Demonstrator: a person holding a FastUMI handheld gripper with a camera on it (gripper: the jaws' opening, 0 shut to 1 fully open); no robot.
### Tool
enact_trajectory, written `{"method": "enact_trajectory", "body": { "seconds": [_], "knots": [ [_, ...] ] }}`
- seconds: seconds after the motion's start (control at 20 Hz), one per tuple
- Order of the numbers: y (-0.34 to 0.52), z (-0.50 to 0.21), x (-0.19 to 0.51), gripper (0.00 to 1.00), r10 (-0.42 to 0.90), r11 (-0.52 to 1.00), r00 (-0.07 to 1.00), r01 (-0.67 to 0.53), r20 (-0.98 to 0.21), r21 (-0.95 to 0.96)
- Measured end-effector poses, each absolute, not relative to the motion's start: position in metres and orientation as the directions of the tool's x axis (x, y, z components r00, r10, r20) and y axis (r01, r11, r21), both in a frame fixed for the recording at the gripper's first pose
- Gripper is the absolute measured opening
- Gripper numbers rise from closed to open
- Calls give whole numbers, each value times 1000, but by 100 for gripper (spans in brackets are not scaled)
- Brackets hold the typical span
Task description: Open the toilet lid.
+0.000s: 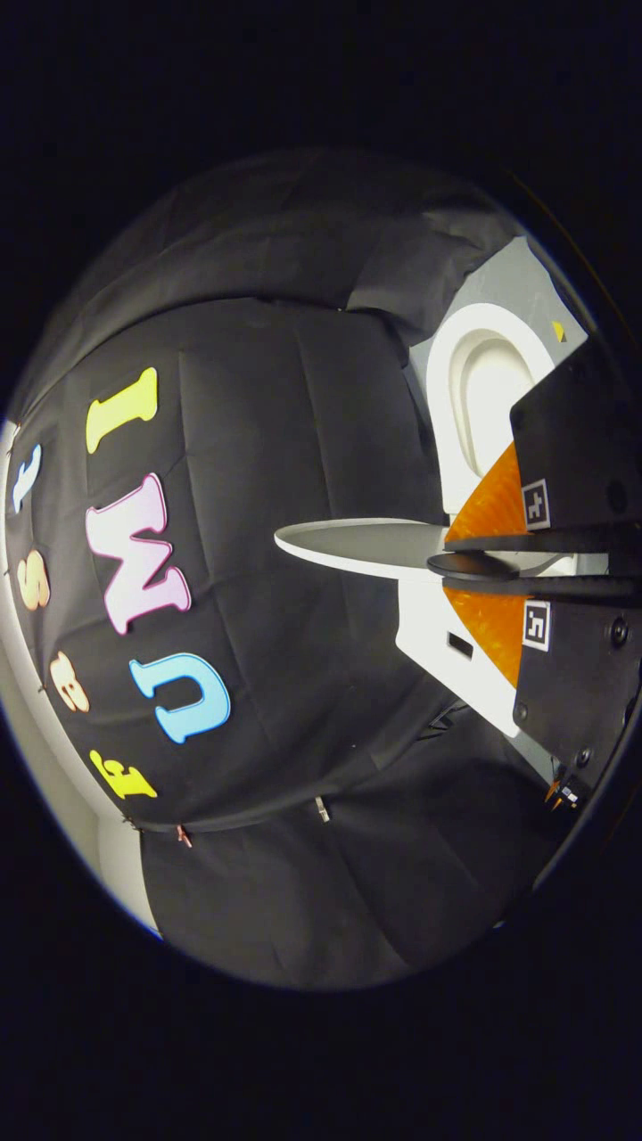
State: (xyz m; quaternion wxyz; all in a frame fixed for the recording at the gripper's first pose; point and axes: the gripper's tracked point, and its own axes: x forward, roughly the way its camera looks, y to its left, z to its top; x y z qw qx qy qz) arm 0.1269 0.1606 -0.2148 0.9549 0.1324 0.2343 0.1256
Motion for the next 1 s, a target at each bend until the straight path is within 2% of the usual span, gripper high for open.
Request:
{"method": "enact_trajectory", "body": {
  "seconds": [0.4, 1.0],
  "knots": [
    [222, -208, 124, 14, 317, 946, 856, -251, -409, 207],
    [284, -214, 120, 14, 359, 933, 837, -327, -414, 148]
  ]
}}
